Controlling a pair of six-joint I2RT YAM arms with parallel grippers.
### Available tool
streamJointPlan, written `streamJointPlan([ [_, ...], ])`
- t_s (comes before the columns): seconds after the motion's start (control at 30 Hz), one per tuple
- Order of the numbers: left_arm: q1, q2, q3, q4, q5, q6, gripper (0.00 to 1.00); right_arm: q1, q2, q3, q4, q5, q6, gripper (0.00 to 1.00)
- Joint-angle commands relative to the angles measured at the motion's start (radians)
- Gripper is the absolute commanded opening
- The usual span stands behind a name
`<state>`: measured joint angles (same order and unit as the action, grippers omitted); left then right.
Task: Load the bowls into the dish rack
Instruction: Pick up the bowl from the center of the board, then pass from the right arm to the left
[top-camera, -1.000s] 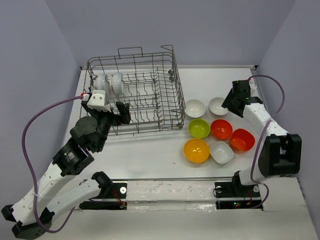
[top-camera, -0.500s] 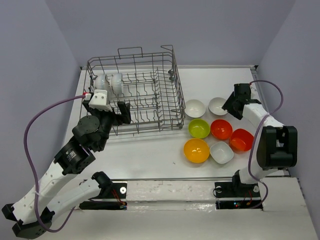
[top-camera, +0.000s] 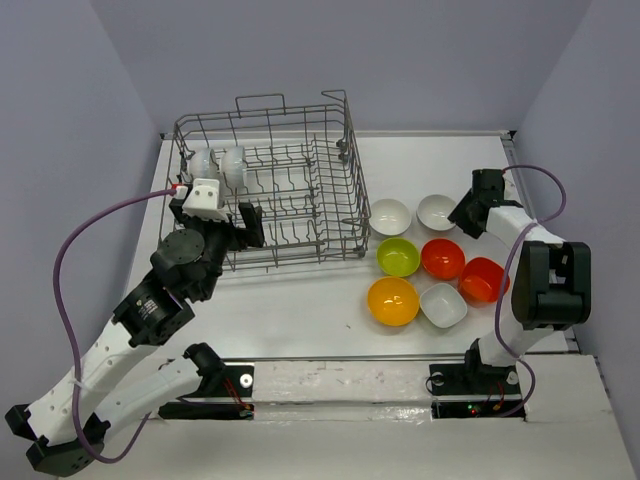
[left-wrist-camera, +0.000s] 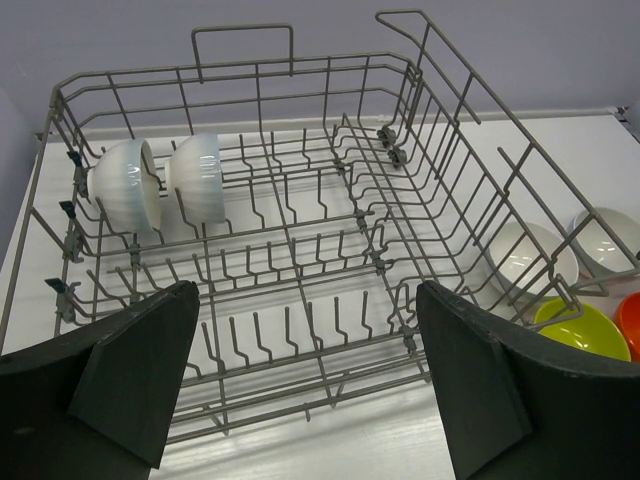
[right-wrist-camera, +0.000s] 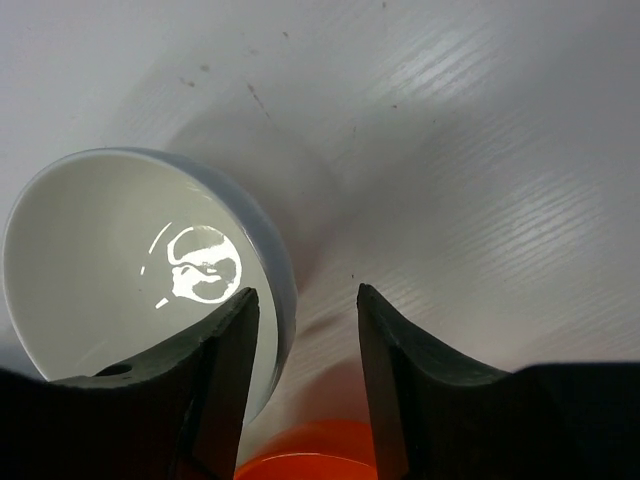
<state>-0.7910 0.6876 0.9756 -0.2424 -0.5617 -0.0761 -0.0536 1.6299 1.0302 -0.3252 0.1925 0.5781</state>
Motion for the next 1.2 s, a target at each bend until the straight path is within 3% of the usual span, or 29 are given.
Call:
streamJointPlan([
  [0.0,-0.002,0.006,-0.005,0.06,-0.024,-0.001,0.99,-0.009,0.008,-0.005,0.058,-0.021,0.014,0.48],
  [0.1,-0.002,0.007,-0.006,0.06,-0.027,-0.001,0.99,-0.018,0.001,-0.004,0.063,-0.028,0.016,0.38],
  [0.23,-0.004,0.012,-0.009,0.061,-0.029,0.001,0.99,-0.018,-0.005,0.01,0.061,-0.038,0.016,0.1],
  [0.3,-0.004,0.015,-0.008,0.061,-0.032,0.002,0.99,-0.028,-0.005,0.011,0.061,-0.041,0.014,0.02],
  [0.6,-0.004,0.046,0.021,0.049,-0.026,0.002,0.99,-0.028,-0.064,0.037,0.054,-0.051,0.017,0.01],
  [0.93,-0.004,0.271,0.316,-0.1,0.062,-0.12,0.99,-0.005,-0.251,0.303,-0.118,-0.071,-0.032,0.01],
  [1.0,-0.004,0.32,0.397,-0.142,0.049,-0.128,0.99,0.043,-0.283,0.395,-0.17,-0.036,-0.055,0.01],
  [1.17,-0.004,0.434,0.509,-0.169,0.049,-0.148,0.99,0.36,-0.321,0.573,-0.261,0.178,-0.095,0.01],
])
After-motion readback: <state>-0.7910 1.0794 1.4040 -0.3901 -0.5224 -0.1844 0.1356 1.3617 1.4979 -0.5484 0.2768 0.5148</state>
